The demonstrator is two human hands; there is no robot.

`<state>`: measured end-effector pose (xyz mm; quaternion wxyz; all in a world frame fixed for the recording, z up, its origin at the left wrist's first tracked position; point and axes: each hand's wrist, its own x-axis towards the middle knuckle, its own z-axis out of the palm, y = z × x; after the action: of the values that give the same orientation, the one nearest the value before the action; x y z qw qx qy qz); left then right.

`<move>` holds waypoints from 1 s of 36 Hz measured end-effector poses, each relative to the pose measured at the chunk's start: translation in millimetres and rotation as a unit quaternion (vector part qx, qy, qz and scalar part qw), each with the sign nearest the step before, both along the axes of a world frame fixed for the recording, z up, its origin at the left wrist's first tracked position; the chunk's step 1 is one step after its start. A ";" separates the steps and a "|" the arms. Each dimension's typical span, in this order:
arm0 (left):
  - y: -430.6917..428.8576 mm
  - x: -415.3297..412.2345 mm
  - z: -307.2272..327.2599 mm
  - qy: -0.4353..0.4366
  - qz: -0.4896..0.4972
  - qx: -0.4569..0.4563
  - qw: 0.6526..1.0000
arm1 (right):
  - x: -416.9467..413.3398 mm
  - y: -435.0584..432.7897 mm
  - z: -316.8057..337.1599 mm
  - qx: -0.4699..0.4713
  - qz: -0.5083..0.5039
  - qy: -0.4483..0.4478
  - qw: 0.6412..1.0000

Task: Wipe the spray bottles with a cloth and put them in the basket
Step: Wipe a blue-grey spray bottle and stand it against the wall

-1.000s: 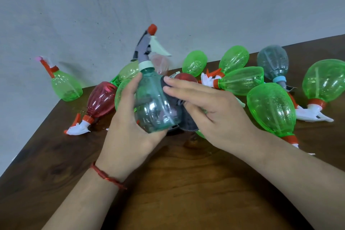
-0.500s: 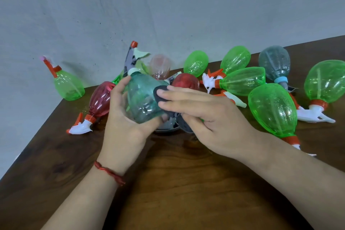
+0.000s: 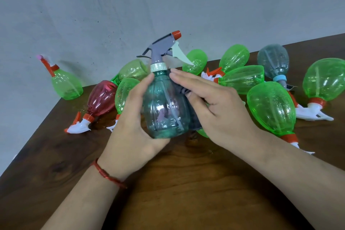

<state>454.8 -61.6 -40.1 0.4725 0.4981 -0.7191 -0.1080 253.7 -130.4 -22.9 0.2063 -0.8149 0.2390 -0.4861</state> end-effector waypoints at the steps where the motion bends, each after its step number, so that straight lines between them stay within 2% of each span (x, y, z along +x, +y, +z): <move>1: 1.0 -1.5 1.0 0.018 -0.001 0.004 1.000 | 0.5 1.2 0.4 -0.003 0.003 -0.003 1.000; 5: 2.0 -3.5 4.3 0.070 -0.002 0.014 0.997 | -0.4 3.6 0.5 -0.036 0.031 0.013 0.999; 12: -3.8 6.2 2.4 0.186 0.040 0.034 0.981 | -1.8 2.4 -4.7 -0.141 0.096 0.112 0.979; 15: -4.0 7.9 3.6 0.180 0.047 0.036 0.982 | -2.6 1.1 -5.0 -0.160 0.102 0.131 0.973; 18: -2.1 8.9 2.7 0.127 0.043 0.025 0.991 | -3.0 -0.5 -5.1 -0.128 0.081 0.112 0.982; 22: -2.6 8.0 -0.4 0.005 0.030 -0.002 1.000 | -2.3 -0.5 -2.5 -0.025 0.050 0.043 0.998; 25: -4.1 7.5 -3.8 -0.015 -0.005 0.014 1.000 | 0.9 -0.4 0.7 0.056 0.036 -0.008 0.998; 28: -1.5 2.0 -2.6 0.017 -0.040 0.040 0.998 | 1.9 0.9 3.0 0.084 0.041 -0.021 0.995; 36: -6.9 8.9 -5.3 0.150 0.000 0.046 0.988 | -5.1 -3.7 -2.5 -0.091 0.094 0.096 0.987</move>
<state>463.7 -68.5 -45.3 0.5517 0.4976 -0.6343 -0.2138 248.5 -134.1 -25.4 0.1517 -0.8919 0.1350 -0.4040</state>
